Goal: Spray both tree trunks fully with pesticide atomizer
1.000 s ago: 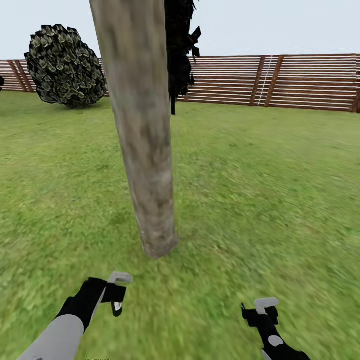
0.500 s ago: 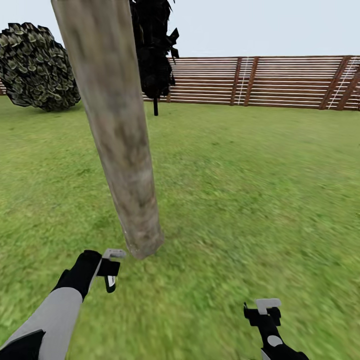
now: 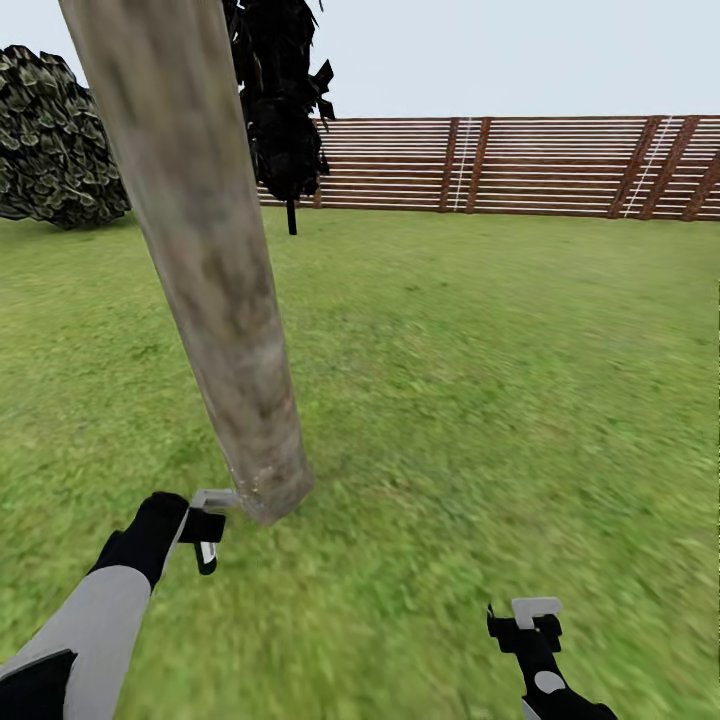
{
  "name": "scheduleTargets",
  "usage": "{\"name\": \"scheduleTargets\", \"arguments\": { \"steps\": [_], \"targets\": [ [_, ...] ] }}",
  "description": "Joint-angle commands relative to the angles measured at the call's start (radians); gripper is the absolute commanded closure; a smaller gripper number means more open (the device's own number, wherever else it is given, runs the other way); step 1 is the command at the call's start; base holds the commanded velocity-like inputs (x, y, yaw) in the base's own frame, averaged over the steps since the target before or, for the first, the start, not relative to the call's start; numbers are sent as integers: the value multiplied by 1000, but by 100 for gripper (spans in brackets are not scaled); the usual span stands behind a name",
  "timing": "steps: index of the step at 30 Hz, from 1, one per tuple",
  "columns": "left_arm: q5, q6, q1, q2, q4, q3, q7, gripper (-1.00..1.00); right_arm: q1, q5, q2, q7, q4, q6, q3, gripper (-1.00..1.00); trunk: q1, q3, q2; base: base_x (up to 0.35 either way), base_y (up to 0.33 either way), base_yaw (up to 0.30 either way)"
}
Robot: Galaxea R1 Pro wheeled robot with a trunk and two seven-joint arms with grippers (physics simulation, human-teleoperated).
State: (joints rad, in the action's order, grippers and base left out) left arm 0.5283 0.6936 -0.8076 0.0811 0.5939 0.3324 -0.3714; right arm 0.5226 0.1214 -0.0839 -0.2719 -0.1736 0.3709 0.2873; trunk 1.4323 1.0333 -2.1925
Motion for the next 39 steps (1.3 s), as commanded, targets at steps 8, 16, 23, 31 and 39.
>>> {"name": "scheduleTargets", "arguments": {
  "steps": [8, 16, 23, 31, 39],
  "targets": [
    [4, 4, -29, -50, 6, 0, -3, 100, 1, 9, 0, -3, 1, 3, 9, -100, 0, 1, 0, -112, 21, 0],
    [14, 25, -109, -86, 6, -4, -4, 100, 1, 9, -1, -1, 2, 3, 9, -100, 0, 1, 0, 0, 0, 0],
    [2, 27, -122, -13, -2, 2, -10, 100, 1, 9, -2, -1, 2, 3, 10, -100, 0, 1, 0, 0, 0, 0],
    [4, 38, -130, -47, 26, 7, -11, 100, 0, 9, -1, -1, 2, 3, 10, -100, 0, 1, 0, 0, 0, 0],
    [2, 110, -183, -54, 74, 3, -12, 100, -1, 9, 0, 0, 2, 3, 10, -100, 0, 1, 0, 0, 0, 0]
  ]
}}
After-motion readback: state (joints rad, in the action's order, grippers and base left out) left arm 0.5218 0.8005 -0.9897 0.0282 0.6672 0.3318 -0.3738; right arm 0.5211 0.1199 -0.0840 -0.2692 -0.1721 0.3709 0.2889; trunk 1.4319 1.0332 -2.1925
